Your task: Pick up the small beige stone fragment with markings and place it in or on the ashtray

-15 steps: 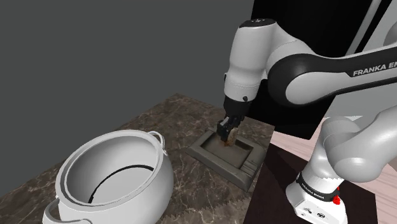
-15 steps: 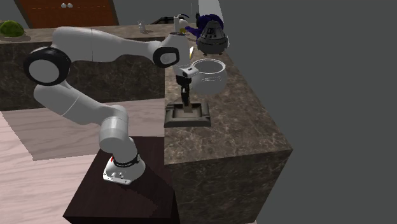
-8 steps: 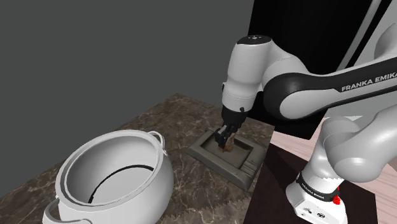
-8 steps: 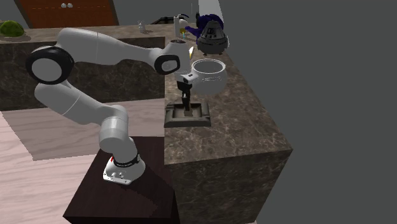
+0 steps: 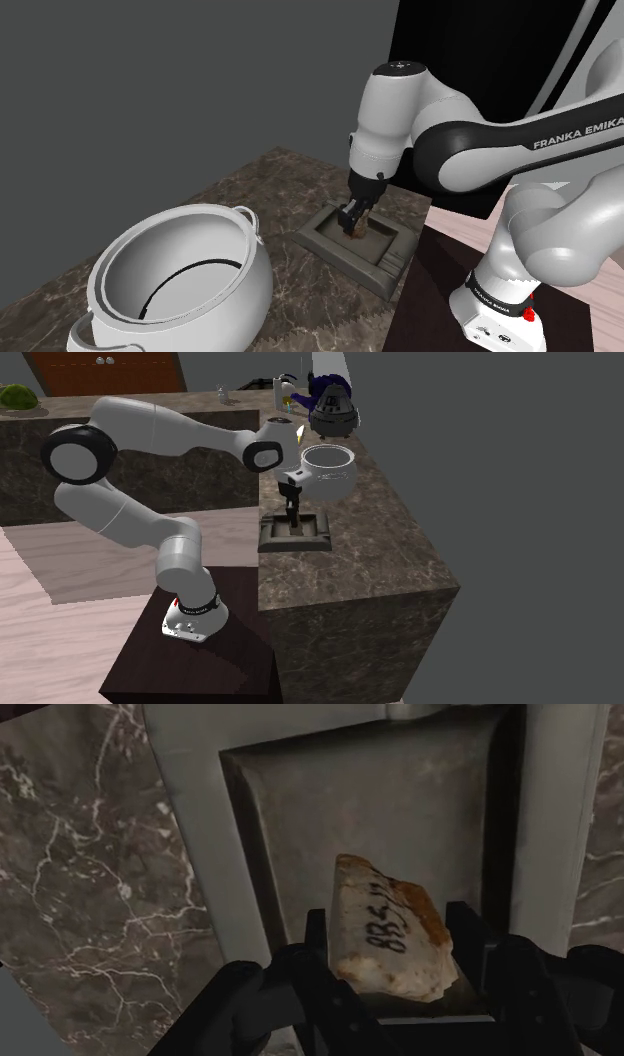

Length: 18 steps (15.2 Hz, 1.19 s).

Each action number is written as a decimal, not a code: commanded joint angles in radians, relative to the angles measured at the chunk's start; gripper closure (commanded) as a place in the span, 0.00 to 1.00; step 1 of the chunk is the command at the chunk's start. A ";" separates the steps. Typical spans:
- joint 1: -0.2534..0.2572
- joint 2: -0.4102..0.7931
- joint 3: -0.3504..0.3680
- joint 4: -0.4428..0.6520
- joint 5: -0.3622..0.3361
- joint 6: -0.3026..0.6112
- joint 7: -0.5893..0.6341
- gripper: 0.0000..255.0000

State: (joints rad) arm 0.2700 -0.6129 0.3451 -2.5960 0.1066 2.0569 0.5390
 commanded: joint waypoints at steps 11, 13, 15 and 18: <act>0.004 -0.033 -0.014 0.096 -0.003 -0.146 0.000 0.00; 0.004 -0.033 -0.014 0.096 -0.003 -0.146 0.000 0.00; 0.004 -0.033 -0.014 0.096 -0.003 -0.146 0.000 0.00; 0.004 -0.033 -0.014 0.096 -0.003 -0.146 0.000 0.00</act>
